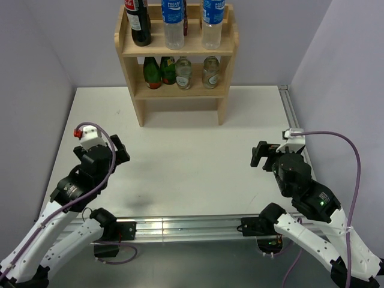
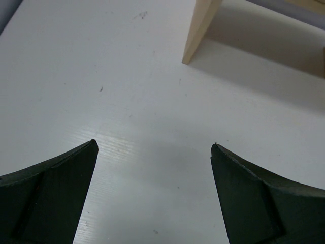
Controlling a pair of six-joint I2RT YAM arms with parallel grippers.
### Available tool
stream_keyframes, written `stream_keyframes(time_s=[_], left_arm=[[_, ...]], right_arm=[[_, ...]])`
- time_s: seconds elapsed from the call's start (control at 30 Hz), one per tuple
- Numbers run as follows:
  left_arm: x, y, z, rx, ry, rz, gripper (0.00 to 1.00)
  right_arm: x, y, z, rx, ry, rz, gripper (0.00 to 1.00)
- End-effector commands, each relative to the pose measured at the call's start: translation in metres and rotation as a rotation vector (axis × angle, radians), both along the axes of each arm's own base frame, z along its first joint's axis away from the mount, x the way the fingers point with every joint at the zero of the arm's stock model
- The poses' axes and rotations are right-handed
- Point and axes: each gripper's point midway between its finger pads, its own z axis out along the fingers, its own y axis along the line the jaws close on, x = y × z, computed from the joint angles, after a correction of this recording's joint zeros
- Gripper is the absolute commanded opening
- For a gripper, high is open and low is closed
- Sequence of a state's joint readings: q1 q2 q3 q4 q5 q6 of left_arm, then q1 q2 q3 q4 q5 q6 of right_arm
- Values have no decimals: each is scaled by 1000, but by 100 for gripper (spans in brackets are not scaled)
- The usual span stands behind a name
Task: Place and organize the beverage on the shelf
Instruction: Reset both arms
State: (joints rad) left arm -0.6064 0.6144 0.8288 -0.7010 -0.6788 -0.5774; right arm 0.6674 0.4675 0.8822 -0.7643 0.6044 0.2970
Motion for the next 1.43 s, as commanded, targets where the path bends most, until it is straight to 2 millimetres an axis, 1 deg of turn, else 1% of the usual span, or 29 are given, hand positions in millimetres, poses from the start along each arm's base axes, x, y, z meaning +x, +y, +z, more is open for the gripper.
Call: stream_keyframes(time_s=[0.0, 0.23, 0.33, 0.43, 0.83, 1.07, 1.33, 1.4], left_arm=[[4, 6, 21, -44, -97, -2, 100], [7, 24, 27, -67, -146, 41, 100], [11, 23, 26, -69, -139, 23, 100], [14, 29, 24, -64, -127, 46, 99], [17, 29, 18, -59, -109, 30, 99], [16, 26, 15, -60, -124, 9, 99], [14, 24, 17, -64, -159, -11, 100], [15, 25, 18, -62, -162, -12, 100]], right_arm=[[1, 1, 16, 10, -26, 8, 100], [4, 4, 21, 23, -44, 13, 100], [6, 4, 22, 24, -46, 5, 100], [8, 5, 23, 27, -48, -2, 100], [17, 14, 18, 28, -40, 8, 100], [23, 18, 19, 32, -49, 7, 100], [26, 21, 17, 38, -49, 4, 100], [27, 18, 17, 30, -51, -8, 100]])
